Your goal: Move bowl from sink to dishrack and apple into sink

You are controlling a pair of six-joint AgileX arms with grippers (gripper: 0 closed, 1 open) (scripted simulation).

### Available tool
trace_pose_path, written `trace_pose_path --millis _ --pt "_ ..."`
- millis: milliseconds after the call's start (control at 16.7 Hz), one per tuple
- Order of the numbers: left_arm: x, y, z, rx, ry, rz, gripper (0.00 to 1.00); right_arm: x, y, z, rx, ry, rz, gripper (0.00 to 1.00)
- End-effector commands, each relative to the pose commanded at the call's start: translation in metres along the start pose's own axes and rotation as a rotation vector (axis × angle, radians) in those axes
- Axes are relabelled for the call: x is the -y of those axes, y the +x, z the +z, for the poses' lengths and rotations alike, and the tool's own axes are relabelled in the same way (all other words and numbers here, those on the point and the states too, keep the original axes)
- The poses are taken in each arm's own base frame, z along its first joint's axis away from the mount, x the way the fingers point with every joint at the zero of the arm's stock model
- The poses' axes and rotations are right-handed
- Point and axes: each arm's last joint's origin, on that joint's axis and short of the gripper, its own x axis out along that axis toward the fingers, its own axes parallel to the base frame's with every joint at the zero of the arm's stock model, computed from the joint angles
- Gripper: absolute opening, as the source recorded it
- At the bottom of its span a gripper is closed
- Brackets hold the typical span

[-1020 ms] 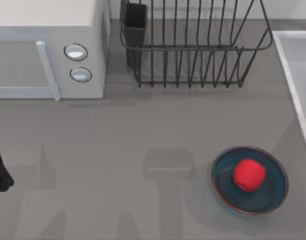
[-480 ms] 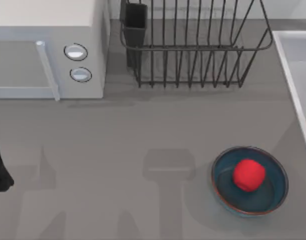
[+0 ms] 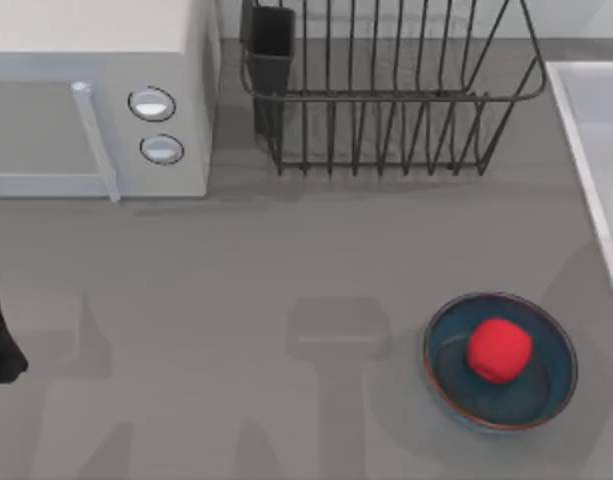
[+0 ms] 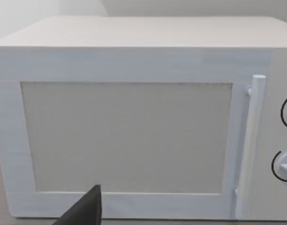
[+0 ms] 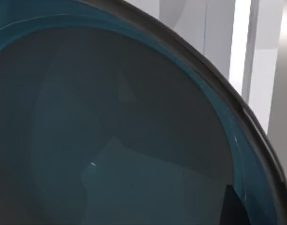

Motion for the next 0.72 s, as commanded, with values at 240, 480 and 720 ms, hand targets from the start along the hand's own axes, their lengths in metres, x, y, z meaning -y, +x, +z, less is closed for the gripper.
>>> trace_pose_path --millis 240,480,720 --pt "0.000 0.000 0.000 0.000 0.000 0.000 1.00 -0.008 -0.103 -0.086 0.014 -0.001 -0.014 0.00" --pt "0.000 0.000 0.000 0.000 0.000 0.000 1.00 -0.032 -0.155 -0.161 0.009 0.002 -0.011 0.00" --pt "0.000 0.000 0.000 0.000 0.000 0.000 1.00 -0.044 -0.168 -0.190 0.002 0.005 0.001 0.00"
